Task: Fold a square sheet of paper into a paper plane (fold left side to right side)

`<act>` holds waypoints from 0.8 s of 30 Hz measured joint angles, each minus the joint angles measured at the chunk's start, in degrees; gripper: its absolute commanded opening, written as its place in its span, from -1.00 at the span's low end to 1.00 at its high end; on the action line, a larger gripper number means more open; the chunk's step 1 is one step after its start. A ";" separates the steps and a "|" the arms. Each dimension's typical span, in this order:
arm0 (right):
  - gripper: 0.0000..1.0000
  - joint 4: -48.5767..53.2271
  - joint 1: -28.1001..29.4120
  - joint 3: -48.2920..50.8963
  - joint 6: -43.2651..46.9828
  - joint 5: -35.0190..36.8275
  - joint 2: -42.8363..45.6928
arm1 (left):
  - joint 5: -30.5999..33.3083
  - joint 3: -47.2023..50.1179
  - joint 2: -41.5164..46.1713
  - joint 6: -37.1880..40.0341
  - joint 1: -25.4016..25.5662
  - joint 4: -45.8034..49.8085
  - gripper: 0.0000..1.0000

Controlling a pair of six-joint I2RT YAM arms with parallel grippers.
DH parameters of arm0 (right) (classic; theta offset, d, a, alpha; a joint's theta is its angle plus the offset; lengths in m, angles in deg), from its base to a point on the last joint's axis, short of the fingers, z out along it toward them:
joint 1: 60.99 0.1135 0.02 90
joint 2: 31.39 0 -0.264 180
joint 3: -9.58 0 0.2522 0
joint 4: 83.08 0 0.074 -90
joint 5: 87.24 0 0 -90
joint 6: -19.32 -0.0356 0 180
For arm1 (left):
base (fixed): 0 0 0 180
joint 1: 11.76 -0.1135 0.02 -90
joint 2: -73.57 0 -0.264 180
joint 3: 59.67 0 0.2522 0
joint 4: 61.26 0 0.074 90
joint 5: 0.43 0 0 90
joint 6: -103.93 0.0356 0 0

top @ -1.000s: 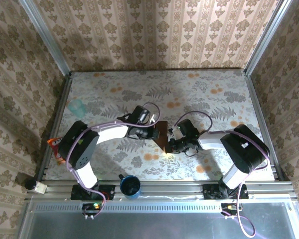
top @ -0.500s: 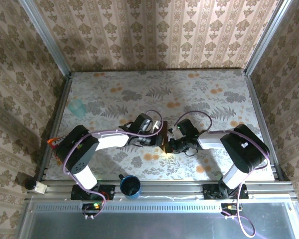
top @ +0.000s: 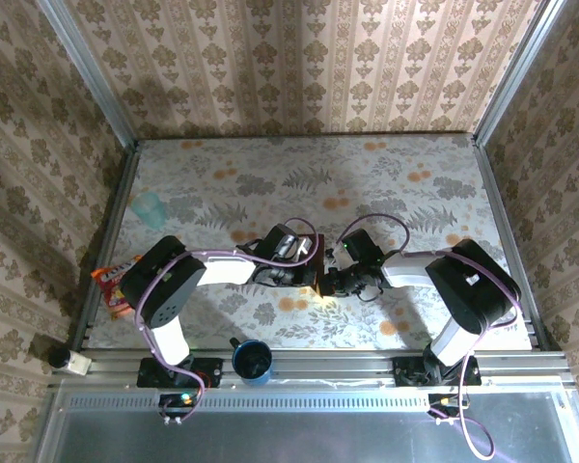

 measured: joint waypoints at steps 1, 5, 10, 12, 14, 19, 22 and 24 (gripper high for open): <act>-1.00 0.17 0.00 -0.15 0.04 0.00 -0.07 | 0.24 0.00 -0.22 -0.04 -0.02 0.02 -1.00; -1.00 0.70 0.00 -0.48 0.22 -0.09 -0.26 | 0.52 0.00 -0.31 -0.07 -0.04 -0.15 -1.00; -1.00 1.09 0.07 -0.70 0.24 -0.24 -0.39 | 0.31 0.13 -0.31 -0.09 -0.57 -0.39 -1.00; -1.00 1.46 0.11 -0.92 0.24 -0.24 -0.50 | 0.22 0.22 -0.31 -0.07 -1.20 -0.48 -1.00; -1.00 1.68 0.11 -1.09 0.26 -0.24 -0.57 | -0.24 0.48 -0.31 -0.04 -2.23 -0.83 -1.00; -1.00 1.66 0.22 -1.36 0.26 -0.22 -0.92 | -1.42 0.87 -0.31 0.92 -5.40 -1.22 -1.00; -1.00 1.60 0.22 -1.40 0.26 -0.26 -0.94 | -1.60 0.87 -0.31 2.14 -8.00 -1.22 -1.00; -1.00 1.51 0.22 -1.38 0.24 -0.31 -0.94 | -1.60 0.90 -0.31 2.84 -9.86 -1.22 -1.00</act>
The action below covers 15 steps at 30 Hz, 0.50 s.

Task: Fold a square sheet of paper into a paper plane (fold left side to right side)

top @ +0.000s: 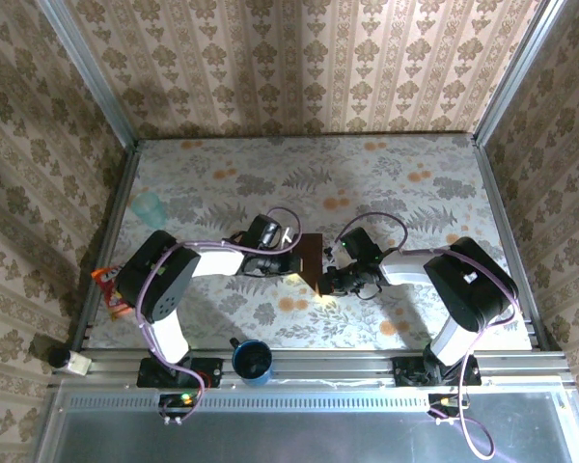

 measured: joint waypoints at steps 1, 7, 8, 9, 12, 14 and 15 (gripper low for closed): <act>-1.00 -0.04 0.00 0.00 0.00 -0.04 -0.02 | -0.11 0.00 0.00 0.31 -1.03 -0.02 -1.00; -1.00 -0.68 0.00 0.02 -0.04 -0.37 -0.26 | -0.44 0.00 0.00 2.38 -5.27 0.02 -1.00; -1.00 -0.72 0.00 0.02 -0.07 -0.42 -0.28 | -0.42 0.00 0.02 2.62 -5.60 0.04 -1.00; -1.00 -0.87 0.00 0.04 -0.09 -0.44 -0.28 | -0.37 0.00 0.09 2.86 -5.77 0.15 -1.00; -1.00 -1.22 -0.02 0.20 -0.26 -0.57 -0.22 | 1.53 0.04 2.01 3.87 -6.34 2.51 -1.00; -1.00 -1.66 -0.02 0.44 -0.46 -0.57 -0.09 | 2.58 0.22 4.28 4.07 -6.62 3.91 -1.00; -1.00 -1.86 0.00 0.50 -0.48 -0.57 -0.04 | 3.04 0.44 5.95 4.07 -6.62 4.61 -1.00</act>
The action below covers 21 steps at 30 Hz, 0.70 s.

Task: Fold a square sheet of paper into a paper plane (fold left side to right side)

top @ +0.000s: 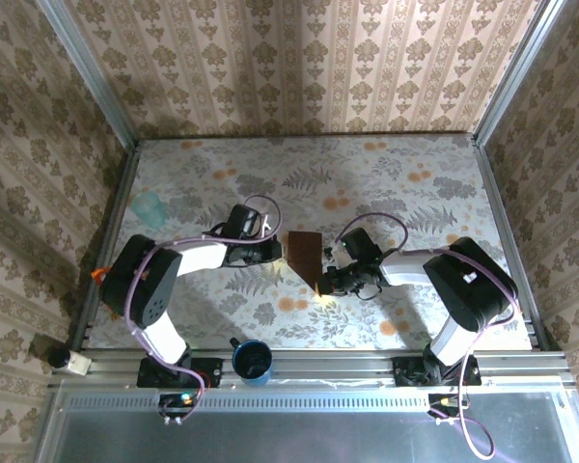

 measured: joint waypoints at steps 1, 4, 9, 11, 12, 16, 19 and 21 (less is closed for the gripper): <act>-1.00 -0.15 -0.02 0.02 -0.07 0.00 0.00 | 0.28 0.26 1.55 0.00 0.15 0.39 -1.00; -1.00 -0.39 -0.02 0.02 -0.37 -0.04 0.00 | 0.85 0.61 5.53 0.00 2.34 1.07 -1.00; -1.00 -0.50 -0.02 0.02 -0.72 -0.07 0.00 | -0.02 0.57 5.62 -0.24 8.22 0.42 -1.00; -1.00 -0.50 0.00 0.00 -0.83 -0.07 -0.02 | -0.61 -0.02 3.72 -0.24 9.53 0.52 -1.00; -1.00 -0.50 0.00 -0.02 -0.85 -0.07 -0.02 | -0.81 -0.52 2.56 -0.26 9.92 0.50 -1.00; -1.00 -0.50 -0.02 -0.02 -0.90 -0.13 -0.02 | -1.33 -3.23 -2.73 -0.22 10.73 0.55 -1.00; -1.00 -0.50 -0.02 -0.07 -1.05 -0.20 -0.02 | -1.33 -5.35 -5.68 -0.22 10.91 0.55 -1.00; -1.00 -0.50 0.00 -0.09 -1.07 -0.22 -0.07 | -1.29 -6.21 -7.04 -0.22 10.95 0.55 -1.00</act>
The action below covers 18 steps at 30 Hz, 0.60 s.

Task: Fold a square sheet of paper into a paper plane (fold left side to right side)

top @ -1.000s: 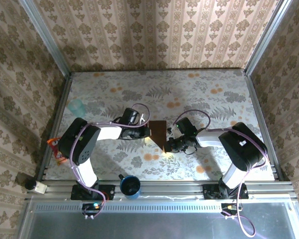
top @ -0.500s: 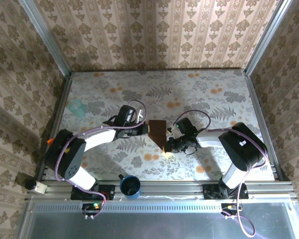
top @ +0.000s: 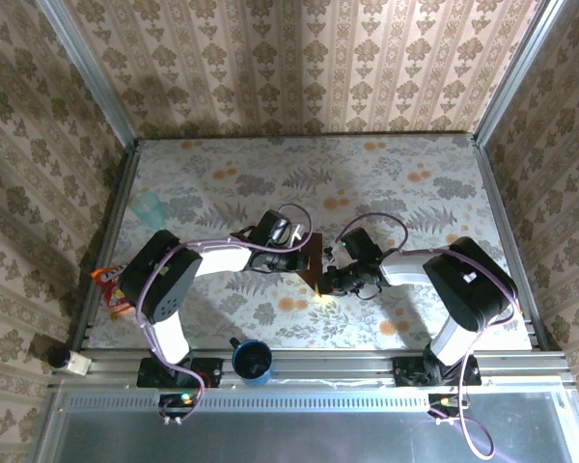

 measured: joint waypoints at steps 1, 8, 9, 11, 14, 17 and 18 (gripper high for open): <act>-1.00 0.00 0.00 -0.04 -0.04 -0.07 0.00 | 0.00 -0.07 -0.46 0.00 0.00 0.00 -1.00; -1.00 1.55 0.04 -1.14 -1.09 -0.20 -0.02 | 0.26 1.25 -0.81 -0.33 0.74 -0.68 -1.00; -1.00 1.84 0.04 -1.38 -1.33 -0.20 -0.02 | 0.24 1.49 -0.76 -0.50 0.74 -1.14 -1.00; -1.00 2.05 0.04 -2.14 -1.70 -0.28 0.00 | 0.17 1.97 -0.76 -0.92 0.72 -2.01 -1.00; -1.00 2.21 0.04 -3.28 -2.05 -0.66 0.00 | 0.11 2.01 -0.76 -1.18 0.74 -2.32 -1.00; -1.00 2.16 0.04 -3.89 -2.62 -0.87 -0.02 | 0.13 2.01 -0.76 -1.33 0.74 -2.34 -1.00; -1.00 2.16 0.04 -4.00 -2.73 -1.01 -0.07 | 0.11 2.01 -0.76 -1.33 0.74 -2.34 -1.00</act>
